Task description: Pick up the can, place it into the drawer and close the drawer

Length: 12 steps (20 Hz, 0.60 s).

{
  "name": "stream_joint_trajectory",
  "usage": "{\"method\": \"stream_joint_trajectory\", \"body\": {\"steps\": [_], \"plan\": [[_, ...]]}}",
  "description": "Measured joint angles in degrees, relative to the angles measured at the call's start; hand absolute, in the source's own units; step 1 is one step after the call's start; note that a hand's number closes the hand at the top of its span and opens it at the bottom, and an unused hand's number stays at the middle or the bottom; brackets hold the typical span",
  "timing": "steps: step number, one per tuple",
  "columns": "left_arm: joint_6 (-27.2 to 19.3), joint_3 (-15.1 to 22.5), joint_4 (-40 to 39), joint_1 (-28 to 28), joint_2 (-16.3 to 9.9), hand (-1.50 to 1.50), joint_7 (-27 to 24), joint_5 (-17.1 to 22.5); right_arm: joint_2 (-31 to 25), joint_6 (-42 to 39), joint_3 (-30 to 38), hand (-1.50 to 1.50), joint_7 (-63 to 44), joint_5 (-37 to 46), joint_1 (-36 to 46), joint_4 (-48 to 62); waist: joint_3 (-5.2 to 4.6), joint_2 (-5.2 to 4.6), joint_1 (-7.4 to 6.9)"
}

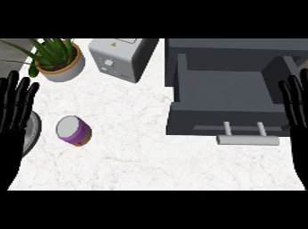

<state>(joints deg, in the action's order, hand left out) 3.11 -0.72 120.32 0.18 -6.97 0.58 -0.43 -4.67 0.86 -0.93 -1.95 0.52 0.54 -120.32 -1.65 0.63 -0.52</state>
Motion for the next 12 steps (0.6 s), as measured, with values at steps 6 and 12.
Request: {"method": "stream_joint_trajectory", "body": {"steps": [6, 12], "plan": [[-15.9, -3.5, 1.0, 2.2, 5.0, -1.50, 1.2, -11.5, -0.1, 0.0, 1.0, -1.50, 1.0, -0.4, -0.6, -0.5, 1.40, -0.44, -0.26], [-37.8, -5.4, -1.4, 7.5, 6.5, -1.50, 12.5, -14.5, 0.6, 2.3, 3.3, -1.50, -5.2, -1.0, -4.0, 1.9, 1.64, -0.81, -0.12]]}}
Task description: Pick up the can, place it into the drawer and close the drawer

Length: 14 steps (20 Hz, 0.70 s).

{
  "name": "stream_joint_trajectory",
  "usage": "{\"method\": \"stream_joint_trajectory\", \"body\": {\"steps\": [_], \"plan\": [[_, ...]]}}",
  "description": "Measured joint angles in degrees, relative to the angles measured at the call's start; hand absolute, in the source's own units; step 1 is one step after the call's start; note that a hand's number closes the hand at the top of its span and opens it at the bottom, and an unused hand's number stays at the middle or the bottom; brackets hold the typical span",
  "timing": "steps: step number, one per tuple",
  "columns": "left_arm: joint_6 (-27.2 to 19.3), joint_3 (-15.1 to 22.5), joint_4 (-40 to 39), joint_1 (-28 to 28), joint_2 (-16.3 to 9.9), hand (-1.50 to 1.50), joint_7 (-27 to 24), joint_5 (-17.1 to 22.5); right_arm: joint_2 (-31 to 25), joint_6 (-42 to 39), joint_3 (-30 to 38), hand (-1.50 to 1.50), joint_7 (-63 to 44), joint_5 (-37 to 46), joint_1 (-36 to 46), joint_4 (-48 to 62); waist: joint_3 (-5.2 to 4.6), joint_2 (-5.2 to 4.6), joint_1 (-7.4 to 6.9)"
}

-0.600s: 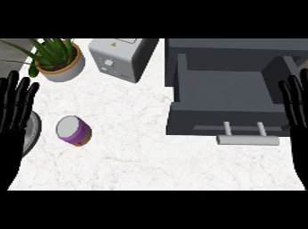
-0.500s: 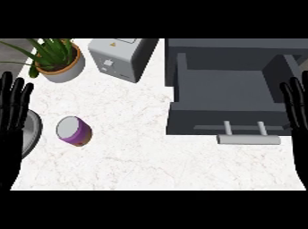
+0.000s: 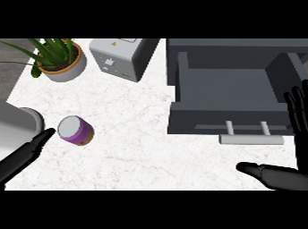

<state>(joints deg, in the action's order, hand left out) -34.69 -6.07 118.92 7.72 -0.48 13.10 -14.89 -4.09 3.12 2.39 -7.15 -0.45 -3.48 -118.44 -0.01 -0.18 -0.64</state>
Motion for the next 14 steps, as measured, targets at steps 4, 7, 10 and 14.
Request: {"method": "stream_joint_trajectory", "body": {"steps": [4, 7, 10, 14], "plan": [[-12.5, 6.4, 0.8, 1.2, 0.3, -1.50, 8.8, -8.2, -0.3, 0.4, 1.0, -1.50, -3.1, -0.7, -0.2, -0.3, 0.09, 0.09, 0.63], [-18.4, 11.8, 0.5, 0.3, 0.4, -1.50, 15.5, -16.4, -0.6, 0.0, 1.7, -1.50, -2.9, -0.9, -1.1, 0.2, 0.11, 0.13, 0.87], [-20.0, 14.9, 0.7, -1.7, 0.4, -1.50, 23.0, -24.8, 0.1, 0.4, 0.9, -1.50, -2.7, 0.1, -1.6, 0.4, 0.10, 0.15, 0.85], [-21.2, 17.0, -1.2, -4.3, 0.5, -1.50, 29.2, -30.9, -1.0, -0.8, 3.3, -1.50, -3.1, -2.0, -1.6, 0.0, 0.07, 0.18, 0.84]]}}
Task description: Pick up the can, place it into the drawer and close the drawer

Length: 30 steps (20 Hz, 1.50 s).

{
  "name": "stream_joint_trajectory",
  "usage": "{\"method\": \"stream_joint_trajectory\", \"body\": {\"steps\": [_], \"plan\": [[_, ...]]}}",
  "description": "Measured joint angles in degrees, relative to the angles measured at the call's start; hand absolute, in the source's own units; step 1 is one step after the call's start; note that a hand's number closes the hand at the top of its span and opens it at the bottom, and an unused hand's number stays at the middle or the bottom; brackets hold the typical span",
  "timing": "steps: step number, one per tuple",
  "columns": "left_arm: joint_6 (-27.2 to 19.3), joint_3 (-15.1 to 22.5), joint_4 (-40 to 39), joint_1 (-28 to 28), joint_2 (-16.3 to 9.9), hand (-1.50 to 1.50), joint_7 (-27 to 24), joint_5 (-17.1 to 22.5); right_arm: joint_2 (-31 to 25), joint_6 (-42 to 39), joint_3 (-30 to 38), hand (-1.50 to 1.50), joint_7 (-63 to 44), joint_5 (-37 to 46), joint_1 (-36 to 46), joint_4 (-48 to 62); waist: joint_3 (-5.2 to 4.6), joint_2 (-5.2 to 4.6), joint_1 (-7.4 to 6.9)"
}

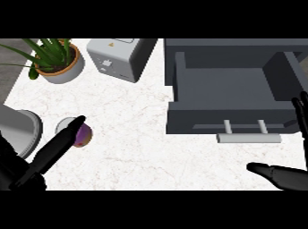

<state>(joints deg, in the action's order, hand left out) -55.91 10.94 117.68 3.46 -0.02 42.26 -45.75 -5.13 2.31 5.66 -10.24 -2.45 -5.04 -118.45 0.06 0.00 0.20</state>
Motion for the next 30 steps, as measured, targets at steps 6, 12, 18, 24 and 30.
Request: {"method": "stream_joint_trajectory", "body": {"steps": [6, 12, 18, 24, 30], "plan": [[-2.8, 1.1, -5.5, -2.5, 0.0, -1.50, 2.7, -1.5, -0.1, -1.6, 1.4, -1.50, 1.6, -1.1, -1.6, 0.0, -0.04, 0.01, 0.00], [-9.2, 2.6, -14.5, -1.8, 0.0, -1.50, -4.1, 5.8, -1.2, -2.8, 3.4, -1.50, 0.6, -2.9, -1.7, -1.4, -0.08, 0.00, 0.05], [-14.8, 3.0, -23.8, -4.0, -0.3, -1.50, -12.2, 15.4, -1.3, -4.0, 5.0, -1.50, -0.1, -4.2, -3.3, -3.6, -0.11, -0.01, 0.13], [-19.6, 3.8, -28.5, -3.1, -0.2, -1.50, -22.1, 25.8, -1.2, -4.1, 6.0, -1.50, -1.0, -4.4, -3.9, -5.4, -0.13, 0.00, 0.07], [-20.5, 1.7, -31.1, -2.3, -0.3, -1.50, -34.2, 39.3, -1.6, -4.6, 7.5, -1.50, -2.4, -5.7, -3.9, -6.3, -0.21, 0.02, -0.01]]}}
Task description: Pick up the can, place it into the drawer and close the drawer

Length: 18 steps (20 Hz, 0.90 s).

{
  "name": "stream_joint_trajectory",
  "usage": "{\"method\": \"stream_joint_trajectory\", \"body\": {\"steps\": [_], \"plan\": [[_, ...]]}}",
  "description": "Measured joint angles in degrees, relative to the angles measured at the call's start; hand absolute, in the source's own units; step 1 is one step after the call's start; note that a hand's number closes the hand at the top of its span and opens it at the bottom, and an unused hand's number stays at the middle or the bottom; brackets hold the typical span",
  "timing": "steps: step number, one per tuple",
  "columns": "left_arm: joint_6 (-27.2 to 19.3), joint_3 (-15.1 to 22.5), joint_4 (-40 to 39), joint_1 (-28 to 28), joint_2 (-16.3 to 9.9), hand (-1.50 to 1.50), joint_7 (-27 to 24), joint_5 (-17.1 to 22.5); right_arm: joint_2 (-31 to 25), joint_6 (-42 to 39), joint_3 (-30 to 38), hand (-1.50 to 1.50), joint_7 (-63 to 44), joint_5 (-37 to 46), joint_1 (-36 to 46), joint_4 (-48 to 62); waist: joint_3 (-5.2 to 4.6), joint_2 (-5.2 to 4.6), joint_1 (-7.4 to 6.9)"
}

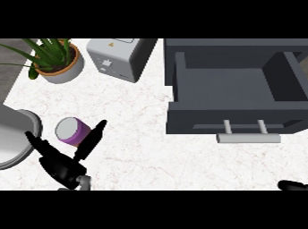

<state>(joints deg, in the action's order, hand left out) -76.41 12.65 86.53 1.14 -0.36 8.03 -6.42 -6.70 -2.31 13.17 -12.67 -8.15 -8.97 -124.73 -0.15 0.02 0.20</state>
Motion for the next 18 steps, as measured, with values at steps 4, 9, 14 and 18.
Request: {"method": "stream_joint_trajectory", "body": {"steps": [4, 9, 14, 18], "plan": [[1.4, -2.4, -3.0, -0.1, 0.2, -1.50, -9.6, 10.0, 0.4, -1.4, 0.1, -1.50, 1.1, -0.3, -1.6, -0.5, -0.02, -0.01, 0.04], [5.6, -6.7, -8.3, -0.8, 0.3, -1.50, -22.2, 22.5, 0.8, -0.6, 0.1, -1.50, 0.1, 0.6, -0.8, -1.0, -0.04, -0.04, -0.05], [10.6, -10.0, -14.9, -1.9, 0.3, -1.50, -36.2, 36.4, 0.6, -0.5, -0.1, -1.50, -0.5, 1.7, 0.6, -0.5, -0.01, -0.07, 0.00], [16.2, -13.9, -22.3, -3.1, 0.4, -1.50, -45.9, 44.5, 1.0, -1.7, 0.0, -1.50, -1.3, 0.9, -1.9, -3.8, 0.03, -0.04, 0.17]]}}
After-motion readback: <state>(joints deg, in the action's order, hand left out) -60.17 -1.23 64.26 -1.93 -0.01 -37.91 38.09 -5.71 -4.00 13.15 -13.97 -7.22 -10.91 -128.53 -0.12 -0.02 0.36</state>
